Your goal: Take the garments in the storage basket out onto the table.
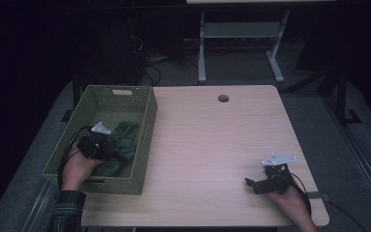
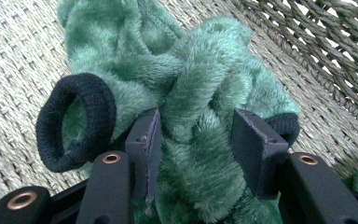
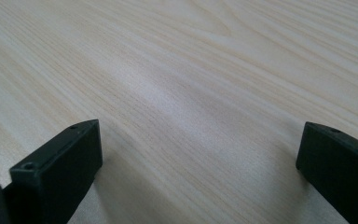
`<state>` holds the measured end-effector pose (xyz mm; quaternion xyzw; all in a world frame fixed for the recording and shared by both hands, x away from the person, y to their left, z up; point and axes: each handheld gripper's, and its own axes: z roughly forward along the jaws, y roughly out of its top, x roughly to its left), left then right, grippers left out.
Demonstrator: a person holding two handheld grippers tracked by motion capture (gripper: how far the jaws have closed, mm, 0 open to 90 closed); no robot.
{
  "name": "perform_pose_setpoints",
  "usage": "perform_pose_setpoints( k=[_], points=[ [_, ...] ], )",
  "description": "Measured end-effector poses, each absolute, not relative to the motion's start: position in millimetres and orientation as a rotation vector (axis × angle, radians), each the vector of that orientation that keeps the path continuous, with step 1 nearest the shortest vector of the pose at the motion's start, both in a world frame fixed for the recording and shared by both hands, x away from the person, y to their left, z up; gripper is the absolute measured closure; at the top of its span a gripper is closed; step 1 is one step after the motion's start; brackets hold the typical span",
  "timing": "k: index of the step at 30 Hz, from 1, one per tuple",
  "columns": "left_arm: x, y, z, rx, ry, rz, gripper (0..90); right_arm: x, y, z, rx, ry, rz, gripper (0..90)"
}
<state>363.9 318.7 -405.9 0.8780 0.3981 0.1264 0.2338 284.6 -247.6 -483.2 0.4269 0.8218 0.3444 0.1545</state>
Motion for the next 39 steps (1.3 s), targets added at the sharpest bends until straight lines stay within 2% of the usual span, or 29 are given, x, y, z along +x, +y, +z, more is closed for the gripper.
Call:
perform_pose_setpoints(
  k=[8,11,16,18,26,39],
  points=[
    [366,319,-410,2.434,1.124,0.317,51.7,285,-248,-483,1.223,2.355,0.987,0.0],
    [367,319,-411,2.443,1.131,0.301,58.5,285,-248,-483,1.223,2.355,0.987,0.0],
    [368,318,-411,2.45,1.144,0.277,79.0,285,-248,-483,1.223,2.355,0.987,0.0],
    [368,319,-409,2.435,1.146,0.275,82.3,285,-248,-483,1.223,2.355,0.987,0.0],
    [365,325,-394,2.311,1.126,0.239,83.4,285,-248,-483,1.223,2.355,0.987,0.0],
    [359,332,-364,2.199,1.086,0.309,83.9,285,-248,-483,1.223,2.355,0.987,0.0]
  ],
)
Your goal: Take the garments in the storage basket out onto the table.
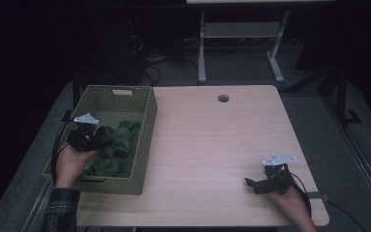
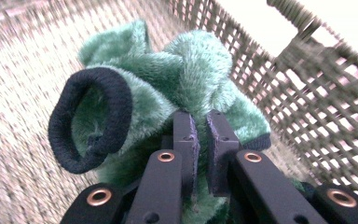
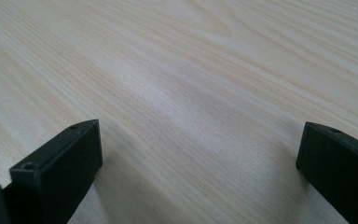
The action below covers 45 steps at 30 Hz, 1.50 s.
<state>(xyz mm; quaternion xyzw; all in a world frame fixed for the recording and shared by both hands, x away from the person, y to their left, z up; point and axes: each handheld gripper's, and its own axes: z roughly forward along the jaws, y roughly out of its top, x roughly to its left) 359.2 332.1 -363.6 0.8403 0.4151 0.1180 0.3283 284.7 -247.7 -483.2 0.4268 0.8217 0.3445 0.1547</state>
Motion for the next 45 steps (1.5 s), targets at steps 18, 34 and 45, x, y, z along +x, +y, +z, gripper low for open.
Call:
perform_pose_setpoints(
  k=[18,34,45],
  points=[
    [353,337,-315,2.095,1.017,0.37,84.5,285,-248,-483,1.223,2.354,0.987,0.0],
    [346,336,-272,2.029,0.968,0.404,84.8,285,-248,-483,1.221,2.354,0.987,0.0],
    [343,325,-238,1.985,0.922,0.437,84.7,285,-247,-483,1.228,2.348,0.987,0.0]
  ],
)
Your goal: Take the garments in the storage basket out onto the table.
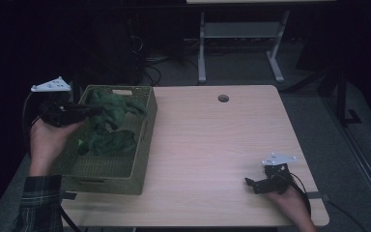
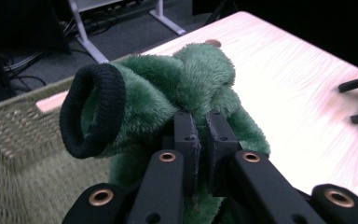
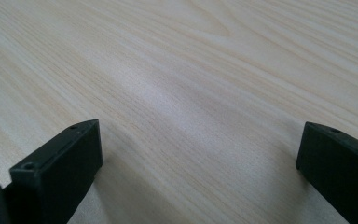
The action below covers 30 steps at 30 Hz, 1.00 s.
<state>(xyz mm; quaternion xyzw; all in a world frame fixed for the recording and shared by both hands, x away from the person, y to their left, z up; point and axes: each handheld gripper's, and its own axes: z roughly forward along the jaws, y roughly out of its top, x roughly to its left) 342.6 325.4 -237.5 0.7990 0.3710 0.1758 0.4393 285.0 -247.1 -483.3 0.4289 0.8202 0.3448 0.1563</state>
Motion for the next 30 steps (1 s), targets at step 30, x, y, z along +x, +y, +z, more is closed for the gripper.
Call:
perform_pose_setpoints(
  k=[30],
  points=[
    [346,238,-213,1.982,0.696,0.366,84.5,285,-247,-483,1.227,2.349,0.987,0.0]
  ],
)
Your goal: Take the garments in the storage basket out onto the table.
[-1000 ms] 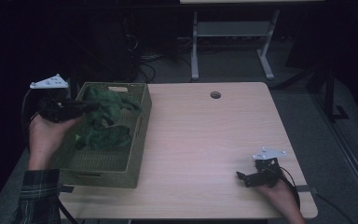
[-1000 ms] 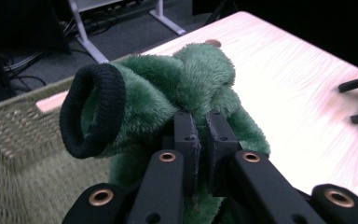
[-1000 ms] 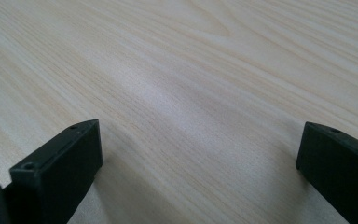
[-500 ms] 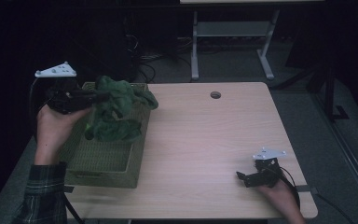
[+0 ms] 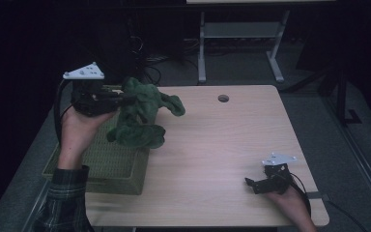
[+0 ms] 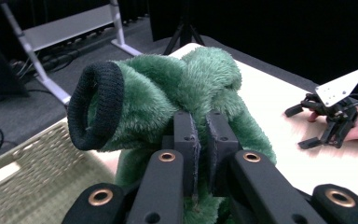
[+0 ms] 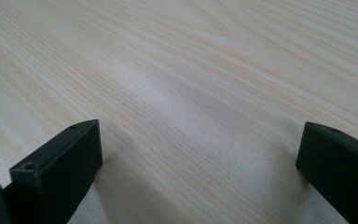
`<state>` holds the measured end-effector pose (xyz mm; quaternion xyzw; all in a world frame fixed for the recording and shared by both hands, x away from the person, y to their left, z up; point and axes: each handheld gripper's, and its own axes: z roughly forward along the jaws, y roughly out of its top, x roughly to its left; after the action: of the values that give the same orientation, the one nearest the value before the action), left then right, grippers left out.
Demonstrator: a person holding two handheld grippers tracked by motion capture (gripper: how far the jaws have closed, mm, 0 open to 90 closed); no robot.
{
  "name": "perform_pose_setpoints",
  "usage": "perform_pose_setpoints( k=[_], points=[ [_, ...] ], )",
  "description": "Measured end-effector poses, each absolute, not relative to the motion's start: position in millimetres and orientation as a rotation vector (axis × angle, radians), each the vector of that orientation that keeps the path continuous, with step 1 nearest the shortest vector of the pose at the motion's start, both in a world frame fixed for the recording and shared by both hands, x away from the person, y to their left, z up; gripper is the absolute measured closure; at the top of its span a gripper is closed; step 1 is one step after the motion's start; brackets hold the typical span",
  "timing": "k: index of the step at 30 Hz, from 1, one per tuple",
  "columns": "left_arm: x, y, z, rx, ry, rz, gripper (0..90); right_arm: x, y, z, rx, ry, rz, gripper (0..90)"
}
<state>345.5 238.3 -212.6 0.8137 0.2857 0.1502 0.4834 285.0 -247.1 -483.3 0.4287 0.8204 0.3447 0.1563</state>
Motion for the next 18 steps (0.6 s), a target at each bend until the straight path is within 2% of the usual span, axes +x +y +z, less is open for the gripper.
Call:
perform_pose_setpoints(
  k=[18],
  points=[
    [350,170,-227,2.015,0.572,0.271,84.5,285,-247,-483,1.231,2.348,0.988,0.0]
  ],
)
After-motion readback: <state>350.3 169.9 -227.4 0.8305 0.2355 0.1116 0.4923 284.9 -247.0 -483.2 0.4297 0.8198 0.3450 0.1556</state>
